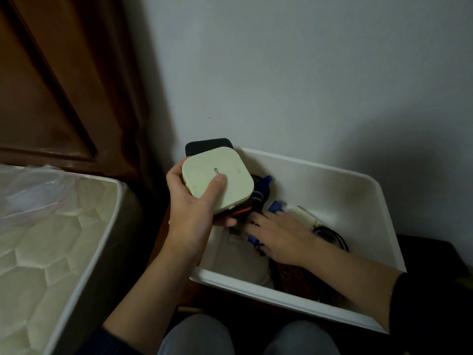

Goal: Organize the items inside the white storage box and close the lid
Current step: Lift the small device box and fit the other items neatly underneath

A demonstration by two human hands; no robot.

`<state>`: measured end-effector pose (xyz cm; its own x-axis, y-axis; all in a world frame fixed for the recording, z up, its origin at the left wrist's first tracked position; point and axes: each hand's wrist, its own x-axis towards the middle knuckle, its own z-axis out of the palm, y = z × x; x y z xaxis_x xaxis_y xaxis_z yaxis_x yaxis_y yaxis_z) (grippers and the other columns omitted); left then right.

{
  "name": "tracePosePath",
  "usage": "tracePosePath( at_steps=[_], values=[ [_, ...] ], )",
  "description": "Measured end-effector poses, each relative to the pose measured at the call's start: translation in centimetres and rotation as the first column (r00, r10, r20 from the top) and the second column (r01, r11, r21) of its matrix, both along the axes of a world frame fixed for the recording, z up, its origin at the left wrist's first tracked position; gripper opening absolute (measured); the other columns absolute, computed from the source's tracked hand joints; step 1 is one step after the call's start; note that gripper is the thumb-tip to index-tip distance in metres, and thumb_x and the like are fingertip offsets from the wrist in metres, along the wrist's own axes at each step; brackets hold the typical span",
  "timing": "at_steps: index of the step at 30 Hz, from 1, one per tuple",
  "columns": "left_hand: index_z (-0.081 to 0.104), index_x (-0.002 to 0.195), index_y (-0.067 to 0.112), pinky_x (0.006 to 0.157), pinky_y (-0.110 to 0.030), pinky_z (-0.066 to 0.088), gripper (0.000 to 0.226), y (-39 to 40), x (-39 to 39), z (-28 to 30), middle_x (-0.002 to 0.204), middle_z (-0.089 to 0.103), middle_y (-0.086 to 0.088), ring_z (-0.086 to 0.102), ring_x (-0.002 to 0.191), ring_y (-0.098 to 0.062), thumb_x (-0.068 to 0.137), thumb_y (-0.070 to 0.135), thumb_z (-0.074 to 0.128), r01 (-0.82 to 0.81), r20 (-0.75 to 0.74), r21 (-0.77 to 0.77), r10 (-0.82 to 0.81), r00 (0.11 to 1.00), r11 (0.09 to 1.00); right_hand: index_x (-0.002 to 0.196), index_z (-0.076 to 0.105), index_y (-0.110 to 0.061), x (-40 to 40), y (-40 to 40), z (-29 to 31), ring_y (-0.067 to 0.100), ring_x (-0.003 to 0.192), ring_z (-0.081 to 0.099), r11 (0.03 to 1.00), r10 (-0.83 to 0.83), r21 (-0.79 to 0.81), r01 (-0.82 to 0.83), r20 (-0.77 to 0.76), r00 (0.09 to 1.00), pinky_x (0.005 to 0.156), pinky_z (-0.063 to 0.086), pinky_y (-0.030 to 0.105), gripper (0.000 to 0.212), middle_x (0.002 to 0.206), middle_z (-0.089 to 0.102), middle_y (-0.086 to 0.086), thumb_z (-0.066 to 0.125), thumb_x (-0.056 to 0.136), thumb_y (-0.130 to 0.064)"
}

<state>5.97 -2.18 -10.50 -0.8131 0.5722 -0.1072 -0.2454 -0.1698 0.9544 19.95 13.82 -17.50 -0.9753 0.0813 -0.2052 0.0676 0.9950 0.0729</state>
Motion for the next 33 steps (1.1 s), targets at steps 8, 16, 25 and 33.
tracePosePath(
  at_steps=[8,16,25,33],
  values=[
    [0.041,0.143,0.036,0.053,-0.039,0.06,0.061,-0.2,0.3,0.6,0.131,0.063,0.001,0.077,0.102,-0.02,0.096,0.023,0.077,-0.02,0.018,0.028,0.02,1.0,0.999,0.135,0.057,-0.017,-0.9,0.6,-0.2,0.028,0.119,0.055,0.971,-0.178,0.168,0.168,0.043,0.983,0.089,0.047,0.037,0.047,0.131,0.058,0.005,0.067,0.09,-0.006],
    [0.039,0.145,0.036,0.052,-0.038,0.06,0.06,-0.3,0.4,0.9,0.133,0.061,0.001,0.078,0.1,-0.017,0.098,0.021,0.074,-0.023,0.019,0.031,0.023,1.0,0.999,0.129,0.062,-0.022,-0.1,1.6,1.2,0.023,0.116,0.06,0.973,-0.139,0.193,0.129,0.037,0.99,0.083,0.057,0.038,0.043,0.127,0.062,-0.001,0.064,0.092,-0.001],
    [0.042,0.141,0.038,0.051,-0.037,0.06,0.056,-0.3,0.2,0.8,0.132,0.063,0.0,0.078,0.1,-0.02,0.098,0.02,0.074,-0.033,0.066,0.078,0.028,0.997,0.996,0.143,0.055,-0.025,1.5,1.8,4.3,0.02,0.119,0.059,0.997,0.0,0.078,0.009,-0.107,0.994,0.084,0.054,0.038,0.054,0.138,0.057,-0.004,0.046,0.097,0.0],
    [0.049,0.132,0.042,0.052,-0.036,0.06,0.048,-0.4,-0.1,0.8,0.135,0.063,-0.003,0.076,0.106,-0.031,0.097,0.024,0.076,-0.065,0.144,0.136,0.045,0.989,0.989,0.128,0.067,-0.028,2.0,-1.3,5.0,0.018,0.077,0.068,0.958,0.288,0.051,-0.283,-0.14,0.947,0.054,0.055,0.034,0.042,0.118,0.067,-0.005,0.07,0.09,-0.012]
  ],
)
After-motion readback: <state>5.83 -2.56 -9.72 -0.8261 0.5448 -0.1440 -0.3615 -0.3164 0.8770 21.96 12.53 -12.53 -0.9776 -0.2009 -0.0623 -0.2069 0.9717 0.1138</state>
